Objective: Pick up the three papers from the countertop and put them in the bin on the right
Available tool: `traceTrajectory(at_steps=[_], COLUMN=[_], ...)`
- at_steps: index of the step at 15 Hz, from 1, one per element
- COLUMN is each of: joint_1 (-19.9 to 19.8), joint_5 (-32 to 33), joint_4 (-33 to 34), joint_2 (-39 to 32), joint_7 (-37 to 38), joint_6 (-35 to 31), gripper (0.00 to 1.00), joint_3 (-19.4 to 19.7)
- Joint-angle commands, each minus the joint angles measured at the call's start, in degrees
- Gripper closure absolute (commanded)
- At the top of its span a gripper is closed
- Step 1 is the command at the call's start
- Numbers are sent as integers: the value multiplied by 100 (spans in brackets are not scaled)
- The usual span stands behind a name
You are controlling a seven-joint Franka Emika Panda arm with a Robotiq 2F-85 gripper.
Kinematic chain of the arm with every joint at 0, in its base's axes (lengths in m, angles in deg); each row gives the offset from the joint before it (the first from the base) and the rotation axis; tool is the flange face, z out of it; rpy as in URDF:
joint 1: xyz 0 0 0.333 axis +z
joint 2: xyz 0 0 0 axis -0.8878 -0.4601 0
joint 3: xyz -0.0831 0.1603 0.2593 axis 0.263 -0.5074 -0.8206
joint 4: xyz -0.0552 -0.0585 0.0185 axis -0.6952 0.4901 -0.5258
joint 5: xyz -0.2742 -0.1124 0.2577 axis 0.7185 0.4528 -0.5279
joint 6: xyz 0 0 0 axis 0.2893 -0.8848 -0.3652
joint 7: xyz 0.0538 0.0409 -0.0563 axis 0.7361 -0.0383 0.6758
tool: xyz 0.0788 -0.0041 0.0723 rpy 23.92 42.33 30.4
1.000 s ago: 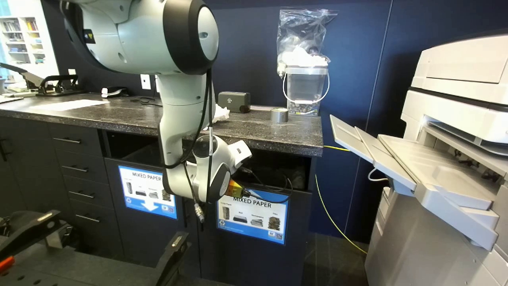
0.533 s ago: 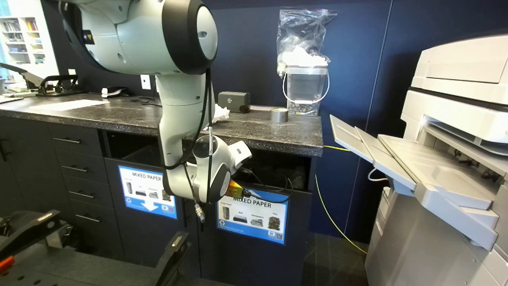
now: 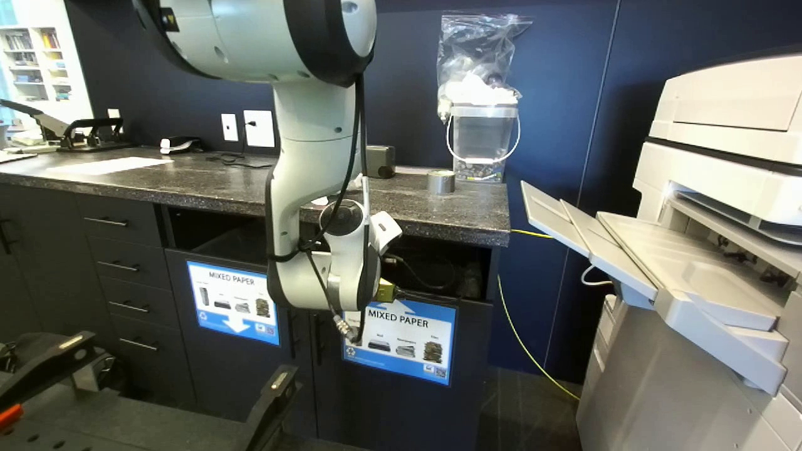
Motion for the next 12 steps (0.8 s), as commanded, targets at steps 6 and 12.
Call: traceTrajectory(at_steps=[6, 12], joint_1=[-434, -172], joint_5=[490, 316], joint_4=[-2372, -3585], joint_2=[1907, 3541], joint_7=[-36, -335], joint_6=[372, 2628], gripper=[0, 0], joint_3=[12, -24])
